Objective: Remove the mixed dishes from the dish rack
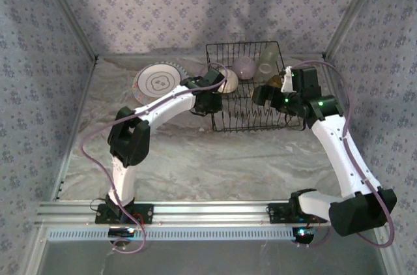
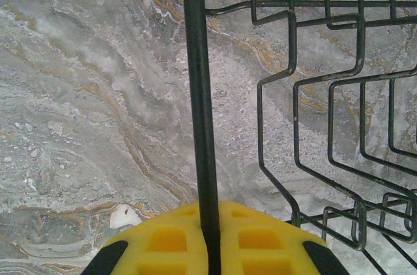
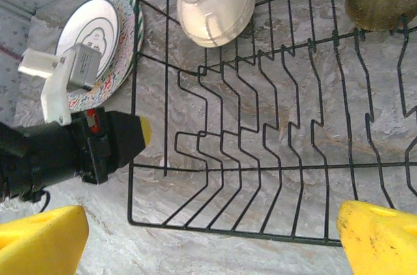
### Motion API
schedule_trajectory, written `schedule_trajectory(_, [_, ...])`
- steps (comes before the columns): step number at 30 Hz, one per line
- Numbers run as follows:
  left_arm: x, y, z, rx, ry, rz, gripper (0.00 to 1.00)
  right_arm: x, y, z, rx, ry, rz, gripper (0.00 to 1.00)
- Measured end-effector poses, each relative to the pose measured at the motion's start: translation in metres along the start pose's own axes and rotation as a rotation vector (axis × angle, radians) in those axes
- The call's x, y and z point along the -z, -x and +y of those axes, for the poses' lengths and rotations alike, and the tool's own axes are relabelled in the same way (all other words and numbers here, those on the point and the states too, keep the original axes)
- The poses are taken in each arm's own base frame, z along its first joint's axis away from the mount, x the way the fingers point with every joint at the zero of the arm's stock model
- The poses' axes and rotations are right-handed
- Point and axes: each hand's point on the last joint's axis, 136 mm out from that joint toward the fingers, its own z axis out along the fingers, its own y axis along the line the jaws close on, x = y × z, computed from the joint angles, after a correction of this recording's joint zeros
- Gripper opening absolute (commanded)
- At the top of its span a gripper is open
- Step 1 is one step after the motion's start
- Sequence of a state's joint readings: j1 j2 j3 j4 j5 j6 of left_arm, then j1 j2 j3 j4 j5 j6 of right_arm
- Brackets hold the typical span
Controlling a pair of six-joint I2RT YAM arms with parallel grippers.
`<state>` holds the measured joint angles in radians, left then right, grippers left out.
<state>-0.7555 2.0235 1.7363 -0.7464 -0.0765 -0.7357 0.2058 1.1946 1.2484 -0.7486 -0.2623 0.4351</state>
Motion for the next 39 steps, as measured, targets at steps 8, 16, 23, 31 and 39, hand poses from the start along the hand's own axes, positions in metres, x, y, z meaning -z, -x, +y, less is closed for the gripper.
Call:
schedule_trajectory(8, [0.001, -0.018, -0.020, -0.021, -0.019, 0.009, 0.00, -0.014, 0.021, -0.033, -0.055, -0.106, -0.024, 1.00])
schedule_trajectory(16, [0.004, -0.039, -0.042, -0.050, -0.057, 0.012, 0.00, -0.020, 0.055, -0.059, -0.059, -0.199, -0.070, 1.00])
schedule_trajectory(23, [0.007, -0.059, -0.059, -0.079, -0.092, 0.021, 0.00, -0.033, 0.070, -0.088, -0.064, -0.302, -0.067, 1.00])
schedule_trajectory(31, [0.012, -0.081, -0.072, -0.104, -0.137, 0.049, 0.14, -0.048, 0.089, -0.116, -0.065, -0.418, -0.069, 1.00])
schedule_trajectory(39, [0.010, -0.110, -0.080, -0.203, -0.170, 0.120, 0.48, -0.055, 0.108, -0.143, -0.067, -0.524, -0.077, 1.00])
